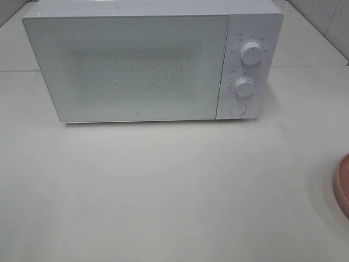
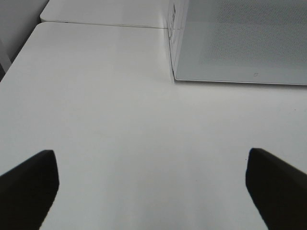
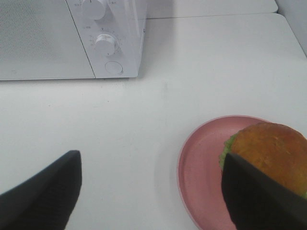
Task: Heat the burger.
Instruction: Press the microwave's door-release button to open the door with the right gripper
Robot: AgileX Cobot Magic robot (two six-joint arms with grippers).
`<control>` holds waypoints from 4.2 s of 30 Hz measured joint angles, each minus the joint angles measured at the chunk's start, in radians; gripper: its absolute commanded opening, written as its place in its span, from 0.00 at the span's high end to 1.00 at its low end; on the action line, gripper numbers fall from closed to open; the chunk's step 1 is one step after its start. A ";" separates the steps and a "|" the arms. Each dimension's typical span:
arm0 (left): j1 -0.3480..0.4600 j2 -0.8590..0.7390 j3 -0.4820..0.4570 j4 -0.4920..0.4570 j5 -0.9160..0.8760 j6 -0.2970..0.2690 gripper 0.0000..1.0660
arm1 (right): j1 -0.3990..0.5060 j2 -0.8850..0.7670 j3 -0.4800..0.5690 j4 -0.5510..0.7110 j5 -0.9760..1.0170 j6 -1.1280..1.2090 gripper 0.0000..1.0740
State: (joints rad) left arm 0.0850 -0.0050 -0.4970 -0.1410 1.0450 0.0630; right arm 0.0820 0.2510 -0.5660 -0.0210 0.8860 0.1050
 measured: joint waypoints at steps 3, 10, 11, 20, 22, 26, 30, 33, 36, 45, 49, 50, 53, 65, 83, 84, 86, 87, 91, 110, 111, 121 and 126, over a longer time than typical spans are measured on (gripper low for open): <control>0.000 0.000 0.000 0.000 0.000 0.000 0.08 | 0.000 0.050 -0.001 0.000 -0.065 0.000 0.30; 0.000 0.000 0.000 0.000 0.000 0.000 0.08 | 0.000 0.143 -0.001 0.000 -0.163 0.000 0.30; 0.000 0.000 0.000 0.000 0.000 0.000 0.08 | 0.000 0.143 -0.001 0.000 -0.163 0.000 0.30; 0.000 0.000 0.000 0.000 0.000 0.000 0.08 | 0.000 0.290 -0.001 0.000 -0.301 0.000 0.30; 0.000 0.000 0.000 0.000 0.000 0.000 0.08 | 0.000 0.303 -0.001 0.000 -0.316 0.000 0.30; 0.000 0.000 0.000 0.000 0.000 0.000 0.08 | 0.000 0.376 -0.001 0.000 -0.384 0.000 0.30; 0.000 0.000 0.000 0.000 0.000 0.000 0.08 | 0.000 0.448 -0.001 0.000 -0.442 0.000 0.30; 0.000 0.000 0.000 0.000 0.000 0.000 0.08 | 0.000 0.463 -0.001 0.000 -0.454 0.000 0.30; 0.000 0.000 0.000 0.000 0.000 0.000 0.08 | 0.000 0.520 -0.001 0.000 -0.514 0.000 0.30; 0.000 0.000 0.000 0.000 0.000 0.000 0.08 | 0.000 0.648 -0.001 0.000 -0.646 0.000 0.30; 0.000 0.000 0.000 0.000 0.000 0.000 0.08 | 0.000 0.722 -0.001 -0.002 -0.722 0.000 0.30; 0.000 0.000 0.000 0.000 0.000 0.000 0.08 | 0.000 0.722 -0.001 -0.002 -0.722 0.000 0.30; 0.000 0.000 0.000 0.000 0.000 0.000 0.08 | 0.000 0.768 -0.001 -0.004 -0.766 0.000 0.30; 0.000 0.000 0.000 0.000 0.000 0.000 0.08 | 0.000 0.951 -0.001 -0.007 -0.975 0.000 0.30; 0.000 0.000 0.000 0.000 0.000 0.000 0.08 | 0.104 1.050 0.207 0.085 -1.429 -0.105 0.30; 0.000 0.000 0.000 0.000 0.000 0.000 0.08 | 0.137 1.050 0.223 0.131 -1.455 -0.138 0.30; 0.000 0.000 0.000 0.000 0.000 0.000 0.08 | 0.156 1.050 0.229 0.160 -1.466 -0.161 0.30; 0.000 0.000 0.000 0.000 0.000 0.000 0.08 | 0.156 1.050 0.229 0.160 -1.466 -0.161 0.30; 0.000 0.000 0.000 0.000 0.000 0.000 0.08 | 0.249 1.050 0.241 0.310 -1.510 -0.266 0.30; 0.000 0.000 0.000 0.000 0.000 0.000 0.08 | 0.522 1.259 0.240 0.696 -1.806 -0.445 0.30; 0.000 0.000 0.000 0.000 0.000 0.000 0.08 | 0.522 1.259 0.240 0.696 -1.806 -0.445 0.30; 0.000 0.000 0.000 0.000 0.000 0.000 0.08 | 0.524 1.377 0.239 0.699 -1.847 -0.330 0.30; 0.000 0.000 0.000 0.000 0.000 0.000 0.08 | 0.524 1.383 0.239 0.699 -1.865 -0.312 0.30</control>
State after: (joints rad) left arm 0.0850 -0.0050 -0.4970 -0.1410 1.0450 0.0630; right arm 0.6060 1.6340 -0.3270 0.6780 -0.9790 -0.2070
